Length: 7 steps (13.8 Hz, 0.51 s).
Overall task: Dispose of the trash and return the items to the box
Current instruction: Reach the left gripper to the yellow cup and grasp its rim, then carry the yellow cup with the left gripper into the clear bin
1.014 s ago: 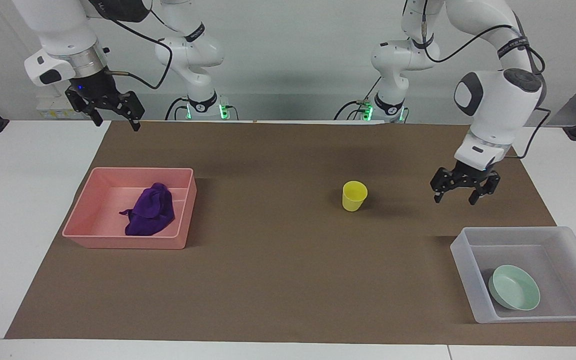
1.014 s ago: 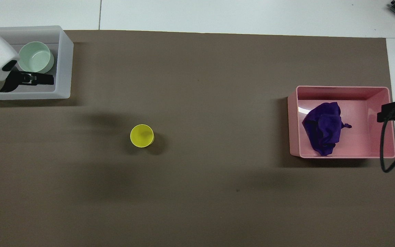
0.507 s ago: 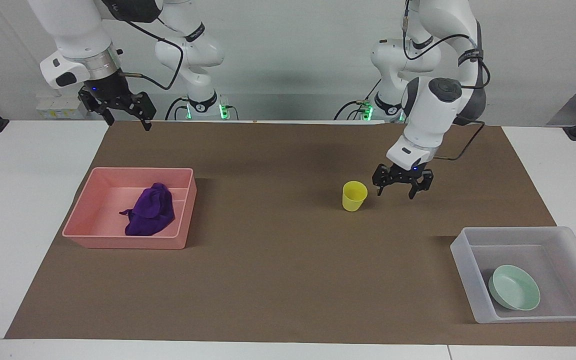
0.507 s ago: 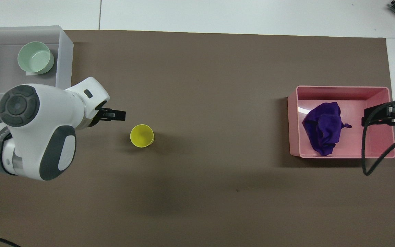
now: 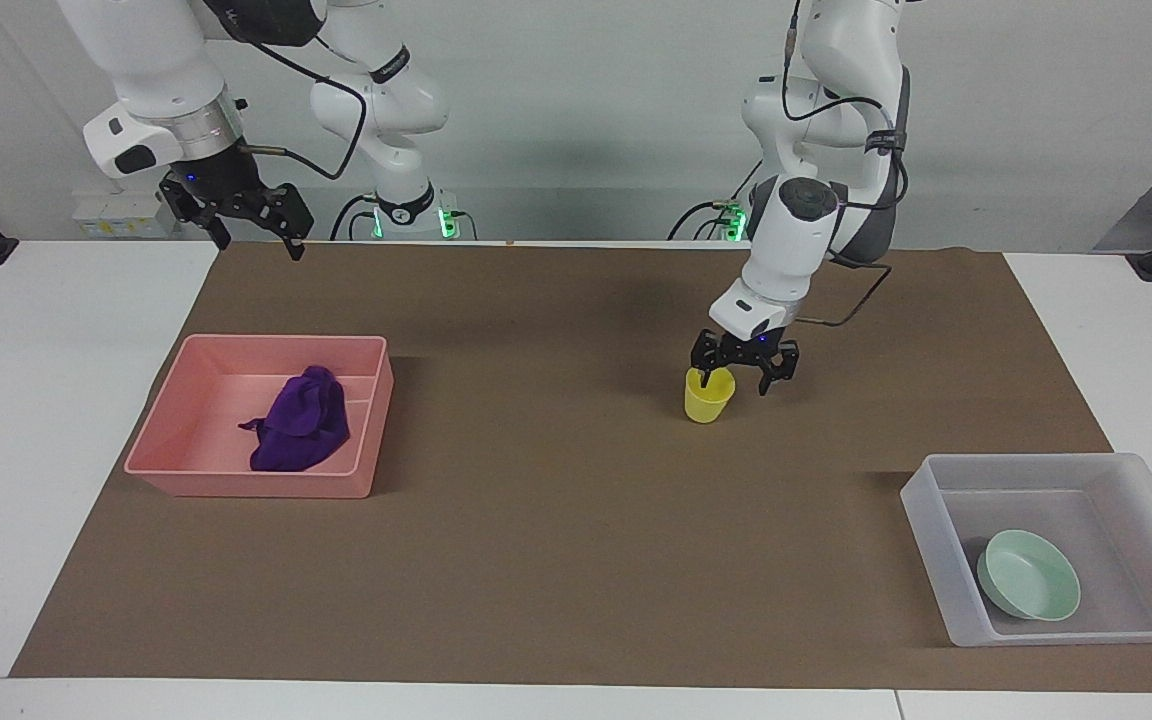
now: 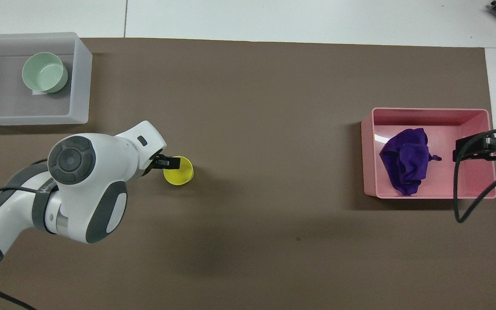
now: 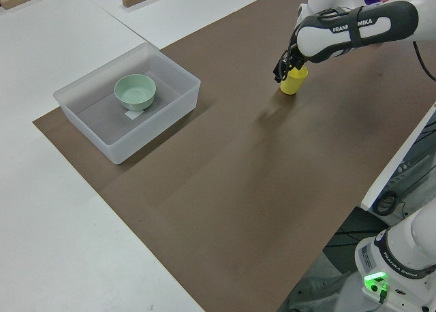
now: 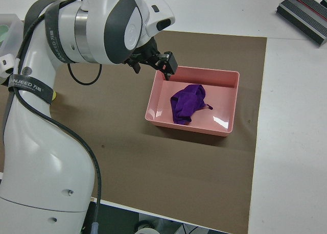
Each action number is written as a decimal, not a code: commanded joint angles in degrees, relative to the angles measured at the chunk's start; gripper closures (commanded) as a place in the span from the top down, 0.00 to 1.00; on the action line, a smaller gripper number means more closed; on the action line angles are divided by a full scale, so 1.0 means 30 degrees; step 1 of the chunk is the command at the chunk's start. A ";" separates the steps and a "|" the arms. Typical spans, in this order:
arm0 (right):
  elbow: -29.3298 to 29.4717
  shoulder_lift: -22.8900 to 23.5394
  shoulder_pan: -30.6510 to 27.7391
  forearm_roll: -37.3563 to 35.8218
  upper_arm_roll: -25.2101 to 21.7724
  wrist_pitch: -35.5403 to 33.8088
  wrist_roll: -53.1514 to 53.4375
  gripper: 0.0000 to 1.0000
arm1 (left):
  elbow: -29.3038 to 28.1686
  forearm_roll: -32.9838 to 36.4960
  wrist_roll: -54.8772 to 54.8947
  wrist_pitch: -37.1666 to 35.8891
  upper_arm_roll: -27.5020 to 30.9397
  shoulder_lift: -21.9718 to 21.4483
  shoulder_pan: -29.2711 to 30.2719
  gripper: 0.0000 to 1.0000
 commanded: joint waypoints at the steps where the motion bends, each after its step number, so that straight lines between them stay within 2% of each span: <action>1: -0.0523 -0.0444 -0.0112 0.0294 0.0100 0.0226 0.0201 1.00 | -0.0576 0.0159 -0.0535 0.1154 0.0302 0.0333 -0.0249 0.78; 2: -0.0523 -0.0444 -0.0112 0.0323 0.0100 0.0226 0.0230 1.00 | -0.0576 0.0130 -0.0914 0.1155 0.0302 0.0363 -0.0278 0.45; 3: -0.0523 -0.0444 -0.0141 0.0323 0.0071 0.0226 0.0230 1.00 | -0.0576 0.0129 -0.1208 0.1155 0.0302 0.0334 -0.0365 0.00; 7: -0.0523 -0.0444 -0.0170 0.0323 0.0070 0.0138 0.0230 1.00 | -0.0547 0.0159 -0.2439 0.0952 0.0302 0.0334 -0.0542 0.00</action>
